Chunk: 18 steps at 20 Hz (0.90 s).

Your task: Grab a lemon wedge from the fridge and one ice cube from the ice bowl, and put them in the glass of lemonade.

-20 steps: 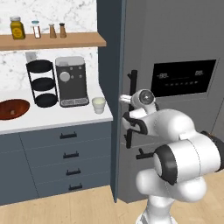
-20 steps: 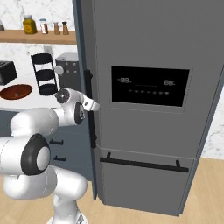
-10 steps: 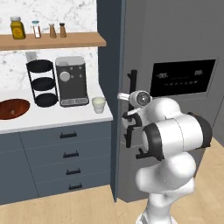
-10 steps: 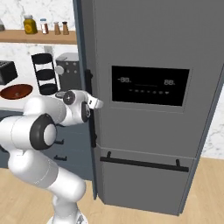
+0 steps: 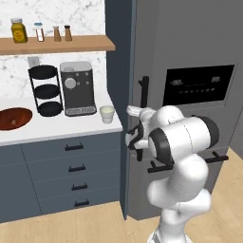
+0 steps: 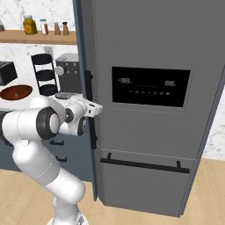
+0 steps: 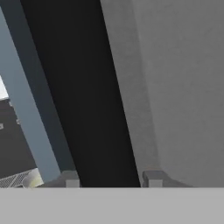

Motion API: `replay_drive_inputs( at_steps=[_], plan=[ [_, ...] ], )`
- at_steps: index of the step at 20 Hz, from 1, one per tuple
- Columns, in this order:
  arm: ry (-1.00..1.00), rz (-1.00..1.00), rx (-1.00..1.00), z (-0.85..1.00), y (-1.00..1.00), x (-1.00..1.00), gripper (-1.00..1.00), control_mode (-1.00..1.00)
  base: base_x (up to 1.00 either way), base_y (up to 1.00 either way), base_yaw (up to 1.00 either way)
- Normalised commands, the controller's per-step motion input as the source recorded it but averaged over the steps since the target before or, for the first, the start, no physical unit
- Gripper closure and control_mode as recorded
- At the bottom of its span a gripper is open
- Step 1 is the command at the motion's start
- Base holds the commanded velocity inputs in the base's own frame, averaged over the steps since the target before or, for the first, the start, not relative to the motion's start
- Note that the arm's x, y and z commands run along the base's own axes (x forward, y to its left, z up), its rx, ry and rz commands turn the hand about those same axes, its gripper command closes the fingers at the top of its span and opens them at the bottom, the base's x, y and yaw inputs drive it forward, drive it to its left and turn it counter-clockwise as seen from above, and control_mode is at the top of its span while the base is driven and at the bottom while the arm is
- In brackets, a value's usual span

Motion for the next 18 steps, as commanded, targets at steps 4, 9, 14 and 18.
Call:
replay_drive_inputs(
  at_steps=[4, 9, 14, 18],
  plan=[
    [0.19, -0.07, 0.01, 0.01, -0.18, -0.98, 1.00, -1.00, 0.00, 0.00, 0.00],
    [0.39, -0.09, 0.00, 0.28, -0.15, -0.98, 1.00, -1.00, 0.00, 0.00, 0.00],
    [0.48, -0.09, 0.01, 0.48, -0.33, -1.00, 1.00, -1.00, 0.00, 0.00, 0.00],
    [0.47, -0.10, 0.05, 0.44, -0.51, -1.00, 1.00, -1.00, 0.00, 0.00, 0.00]
  ],
)
